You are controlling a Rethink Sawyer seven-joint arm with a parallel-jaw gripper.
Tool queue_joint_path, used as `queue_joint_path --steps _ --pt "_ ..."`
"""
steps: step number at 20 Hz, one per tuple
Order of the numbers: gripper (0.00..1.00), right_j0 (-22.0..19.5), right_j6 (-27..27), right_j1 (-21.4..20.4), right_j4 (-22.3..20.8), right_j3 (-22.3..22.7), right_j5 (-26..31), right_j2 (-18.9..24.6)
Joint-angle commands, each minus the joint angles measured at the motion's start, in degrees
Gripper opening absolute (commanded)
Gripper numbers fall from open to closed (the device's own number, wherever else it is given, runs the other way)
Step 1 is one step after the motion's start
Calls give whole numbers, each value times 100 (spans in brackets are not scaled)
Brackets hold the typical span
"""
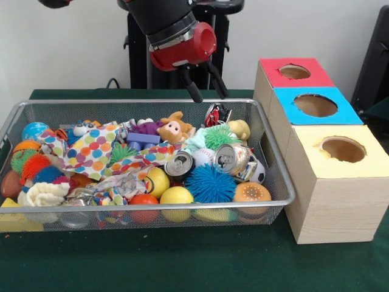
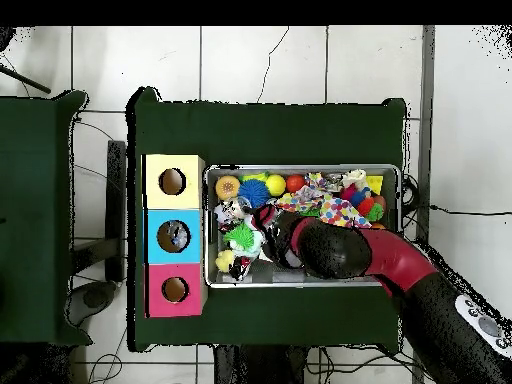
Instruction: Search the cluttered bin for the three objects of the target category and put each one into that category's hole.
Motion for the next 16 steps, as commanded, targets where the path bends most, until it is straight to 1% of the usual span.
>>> queue_joint_path --steps 1,4,10,13,16 --pt "100 1096 -459 -813 -909 -625 1675 -1101" --pt "100 1054 -536 -759 -955 -683 1633 -1173" --pt "100 954 -714 -687 -1146 -895 1851 -1286" --pt "100 847 -752 -684 -1152 -889 1889 -1242" --pt "100 657 -957 -667 -1170 -835 1918 -1121"
